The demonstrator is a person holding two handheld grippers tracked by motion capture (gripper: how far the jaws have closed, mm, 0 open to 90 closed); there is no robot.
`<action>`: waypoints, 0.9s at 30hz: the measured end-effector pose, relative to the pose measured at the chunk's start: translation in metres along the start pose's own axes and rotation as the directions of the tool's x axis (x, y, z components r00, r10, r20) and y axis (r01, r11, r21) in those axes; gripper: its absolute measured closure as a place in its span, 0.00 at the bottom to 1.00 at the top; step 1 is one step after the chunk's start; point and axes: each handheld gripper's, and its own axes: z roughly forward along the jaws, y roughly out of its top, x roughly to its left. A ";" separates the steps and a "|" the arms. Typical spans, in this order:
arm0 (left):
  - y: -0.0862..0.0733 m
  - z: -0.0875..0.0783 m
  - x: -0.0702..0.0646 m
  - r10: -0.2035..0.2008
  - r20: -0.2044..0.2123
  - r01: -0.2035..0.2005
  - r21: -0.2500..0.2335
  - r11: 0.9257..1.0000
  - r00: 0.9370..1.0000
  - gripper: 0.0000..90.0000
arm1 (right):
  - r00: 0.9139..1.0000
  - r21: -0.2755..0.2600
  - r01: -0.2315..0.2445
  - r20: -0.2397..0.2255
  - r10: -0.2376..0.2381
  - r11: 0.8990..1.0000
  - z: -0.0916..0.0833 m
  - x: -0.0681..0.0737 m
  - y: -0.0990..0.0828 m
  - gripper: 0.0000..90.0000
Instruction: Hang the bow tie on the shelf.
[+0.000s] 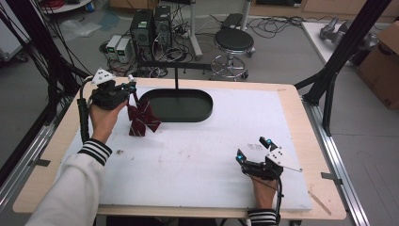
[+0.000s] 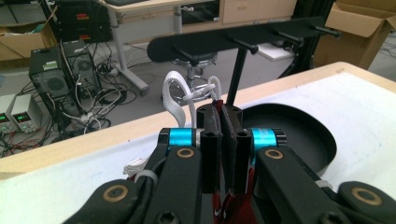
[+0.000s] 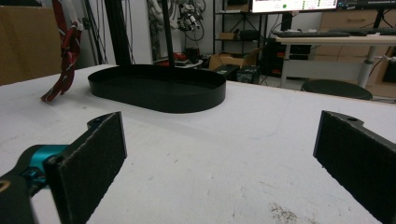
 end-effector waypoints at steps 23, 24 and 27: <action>0.039 0.028 -0.002 0.040 -0.024 -0.041 -0.038 0.998 0.999 0.96 | 1.000 0.001 0.004 -0.003 -0.004 1.000 0.000 0.000 0.000 0.02; 0.041 0.029 -0.002 0.042 -0.024 -0.043 -0.039 0.998 0.999 0.96 | 1.000 0.000 0.006 -0.003 -0.006 1.000 0.000 0.000 0.000 0.02; 0.047 0.033 -0.003 0.053 -0.025 -0.054 -0.042 0.998 0.998 0.96 | 1.000 0.001 0.006 -0.003 -0.006 1.000 0.000 -0.001 0.000 0.02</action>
